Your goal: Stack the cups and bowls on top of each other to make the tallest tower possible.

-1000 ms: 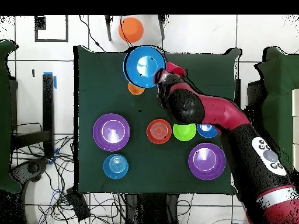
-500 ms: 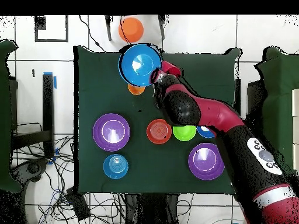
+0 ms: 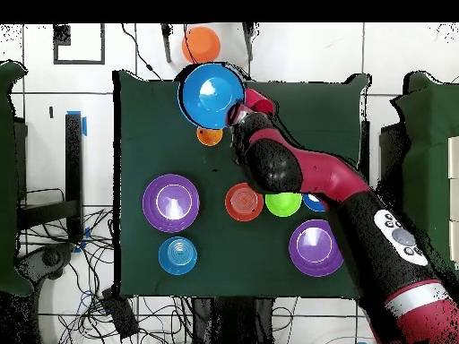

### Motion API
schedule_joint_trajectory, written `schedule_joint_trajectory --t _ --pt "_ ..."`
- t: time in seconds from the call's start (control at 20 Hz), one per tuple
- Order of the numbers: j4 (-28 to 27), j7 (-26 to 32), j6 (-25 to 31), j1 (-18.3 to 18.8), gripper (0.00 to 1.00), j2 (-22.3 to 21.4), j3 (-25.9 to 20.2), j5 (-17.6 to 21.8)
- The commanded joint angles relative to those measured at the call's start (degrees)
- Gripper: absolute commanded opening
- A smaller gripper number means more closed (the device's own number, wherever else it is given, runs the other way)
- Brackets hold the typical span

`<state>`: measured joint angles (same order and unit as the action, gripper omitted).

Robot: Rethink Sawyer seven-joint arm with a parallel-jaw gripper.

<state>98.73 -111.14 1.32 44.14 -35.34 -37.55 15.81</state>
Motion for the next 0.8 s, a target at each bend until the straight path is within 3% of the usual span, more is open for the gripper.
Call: schedule_joint_trajectory --t 0.05,0.25,0.6,0.8 --pt "-0.95 -4.93 3.96 -5.88 0.0 -1.66 4.44 -0.16" --pt "-0.38 -3.06 9.13 -5.41 0.0 -3.77 5.36 -0.6" --pt "4.04 -5.43 8.31 -6.92 0.0 -7.56 8.83 0.12" --pt "6.26 -3.84 9.1 -4.89 0.0 -8.39 7.31 0.6"
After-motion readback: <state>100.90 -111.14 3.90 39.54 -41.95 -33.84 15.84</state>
